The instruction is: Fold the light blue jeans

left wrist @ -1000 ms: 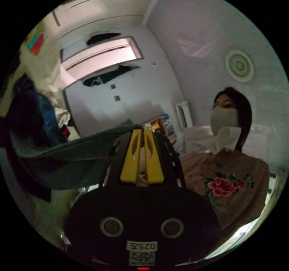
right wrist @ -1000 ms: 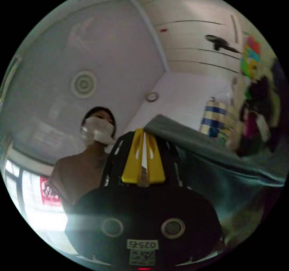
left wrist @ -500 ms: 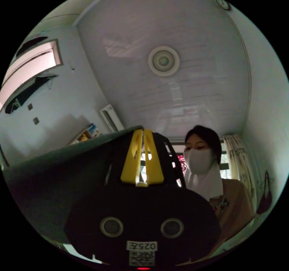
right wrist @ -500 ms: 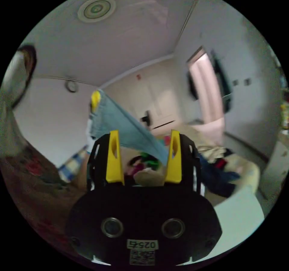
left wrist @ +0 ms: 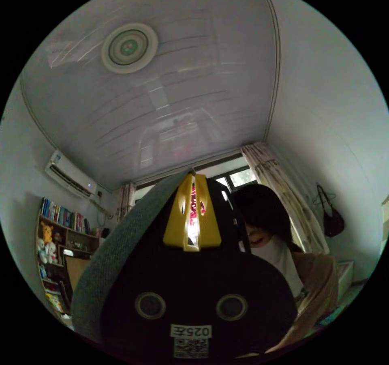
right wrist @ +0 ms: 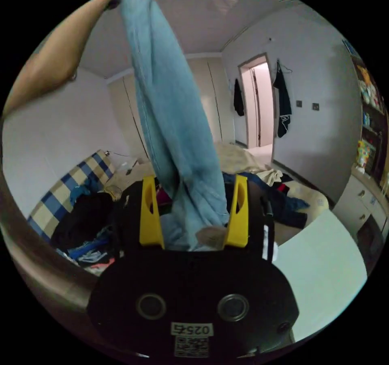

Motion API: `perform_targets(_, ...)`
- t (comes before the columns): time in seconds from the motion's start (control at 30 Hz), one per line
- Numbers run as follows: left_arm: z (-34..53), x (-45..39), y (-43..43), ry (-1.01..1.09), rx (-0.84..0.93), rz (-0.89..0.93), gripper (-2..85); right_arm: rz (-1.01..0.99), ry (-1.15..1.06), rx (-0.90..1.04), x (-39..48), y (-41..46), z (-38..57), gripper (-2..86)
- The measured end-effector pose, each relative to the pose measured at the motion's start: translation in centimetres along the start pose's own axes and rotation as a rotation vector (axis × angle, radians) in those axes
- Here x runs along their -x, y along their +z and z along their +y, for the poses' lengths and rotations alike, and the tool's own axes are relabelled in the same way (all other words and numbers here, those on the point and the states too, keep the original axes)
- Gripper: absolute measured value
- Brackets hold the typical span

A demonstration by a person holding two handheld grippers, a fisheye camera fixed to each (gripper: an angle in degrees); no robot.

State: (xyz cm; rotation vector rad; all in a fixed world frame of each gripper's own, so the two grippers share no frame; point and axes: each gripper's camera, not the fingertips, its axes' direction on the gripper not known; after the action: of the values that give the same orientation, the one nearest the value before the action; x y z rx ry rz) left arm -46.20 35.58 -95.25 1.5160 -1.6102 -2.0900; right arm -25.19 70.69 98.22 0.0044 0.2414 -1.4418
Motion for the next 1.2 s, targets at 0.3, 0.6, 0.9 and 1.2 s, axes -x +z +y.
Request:
perform_targets(0.3, -9.4, -5.9, 12.4, 0.221, 0.160, -0.064, -0.9, -0.025, -0.142, 0.183, 4.1, -0.7, 13.1, 5.9)
perform_targets(0.6, -14.6, -8.3, 9.6, 0.246, 0.105, -0.209, -1.0, 0.289, -0.236, 0.216, 0.9, -23.0, 12.8, -0.4)
perform_targets(0.9, -11.2, -7.8, -0.5, 0.223, -0.056, -0.293, -1.0, 0.689, -0.237, 0.203, -2.4, -34.5, 10.2, -0.9)
perform_targets(1.2, 11.5, 4.9, -3.5, -0.114, -0.009, -0.188, -0.9, 1.096, -0.140, 0.152, -6.4, -45.8, 13.1, -0.9)
